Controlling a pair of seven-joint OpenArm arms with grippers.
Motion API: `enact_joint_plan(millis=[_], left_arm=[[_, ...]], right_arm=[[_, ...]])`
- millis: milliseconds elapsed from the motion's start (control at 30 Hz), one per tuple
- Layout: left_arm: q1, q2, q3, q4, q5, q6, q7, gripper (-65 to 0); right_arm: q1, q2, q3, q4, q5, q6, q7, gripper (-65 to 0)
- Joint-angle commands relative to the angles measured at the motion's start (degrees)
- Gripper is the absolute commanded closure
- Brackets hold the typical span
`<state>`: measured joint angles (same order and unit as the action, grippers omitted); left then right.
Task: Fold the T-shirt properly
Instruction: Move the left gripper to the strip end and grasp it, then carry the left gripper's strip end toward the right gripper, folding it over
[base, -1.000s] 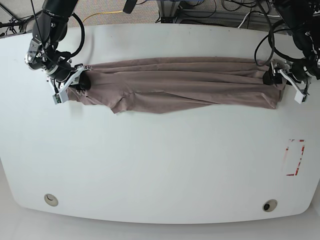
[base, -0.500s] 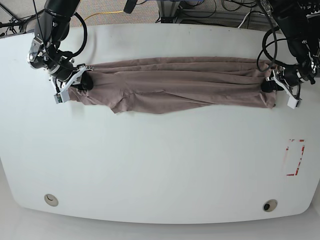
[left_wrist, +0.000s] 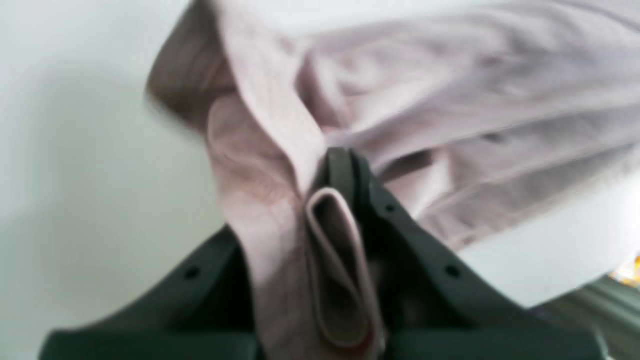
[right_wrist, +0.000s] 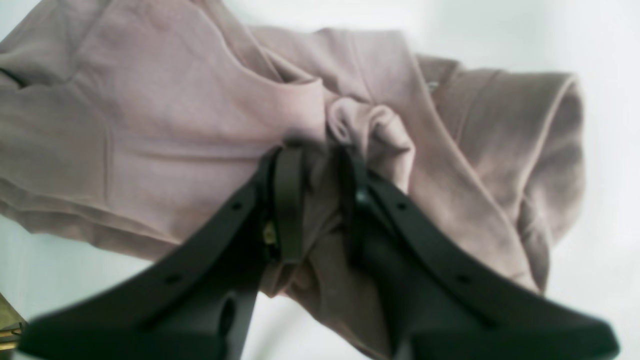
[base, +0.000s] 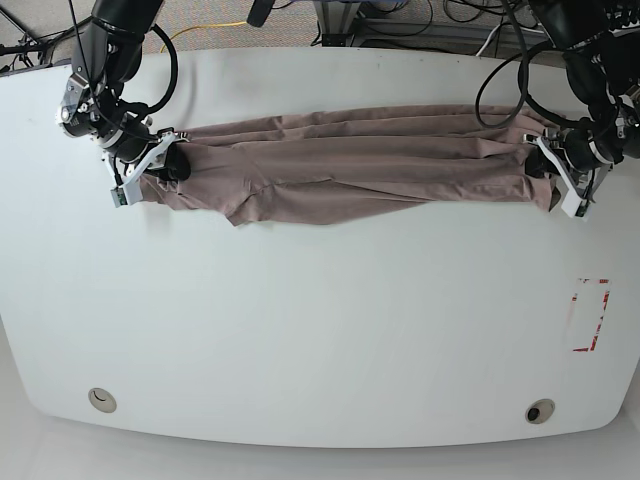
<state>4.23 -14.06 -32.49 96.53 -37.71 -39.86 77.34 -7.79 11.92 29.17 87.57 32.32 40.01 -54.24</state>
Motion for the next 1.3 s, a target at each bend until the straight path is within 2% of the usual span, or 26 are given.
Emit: enact_joint_plan(millis=[0,167,400,667,800,967,1100,1133,1267], left_arm=[[-0.3,1.1,1.2,6.5,-1.0,-0.1,0.4,-4.3],[-0.7,3.7,6.5,13.3,-1.1,-0.1,2.7,-4.4],[-2.3,8.0,15.0,13.8,-4.0,-0.1,2.7,-4.7],[-5.9,15.7,23.2,13.2,2.9,-0.1,2.7,-4.7],[-6.9,18.7,24.3,10.8,6.2,-0.1,2.7,-4.9],[-7.3,19.5,24.3,9.0,6.4,-0.1,2.7,-5.4],[-7.4,19.4,25.4,8.7,6.7,0.0,2.7,-15.3],[-7.4,19.4,25.6,8.9,6.7,0.1,2.7,-20.1],[-7.4,19.6,26.3,9.1,6.1,3.6,2.7,-34.2]], right_arm=[[0.5,0.8,0.2,0.8,0.3,0.0,0.3,-12.4],[0.5,0.8,0.2,0.8,0.3,0.0,0.3,-12.4],[0.5,0.8,0.1,0.8,0.2,0.0,0.3,-12.4],[0.5,0.6,-0.1,0.7,0.2,0.0,0.3,-12.4],[0.5,0.4,-0.1,0.7,0.3,0.0,0.3,-12.4],[0.5,0.4,-0.1,0.9,0.4,0.0,0.3,-12.4],[0.5,0.5,-0.1,0.9,0.4,0.0,0.3,-12.4],[0.5,0.5,-0.1,0.9,0.4,0.0,0.3,-12.4],[0.5,0.7,-0.1,0.9,0.4,0.0,0.3,-12.4]])
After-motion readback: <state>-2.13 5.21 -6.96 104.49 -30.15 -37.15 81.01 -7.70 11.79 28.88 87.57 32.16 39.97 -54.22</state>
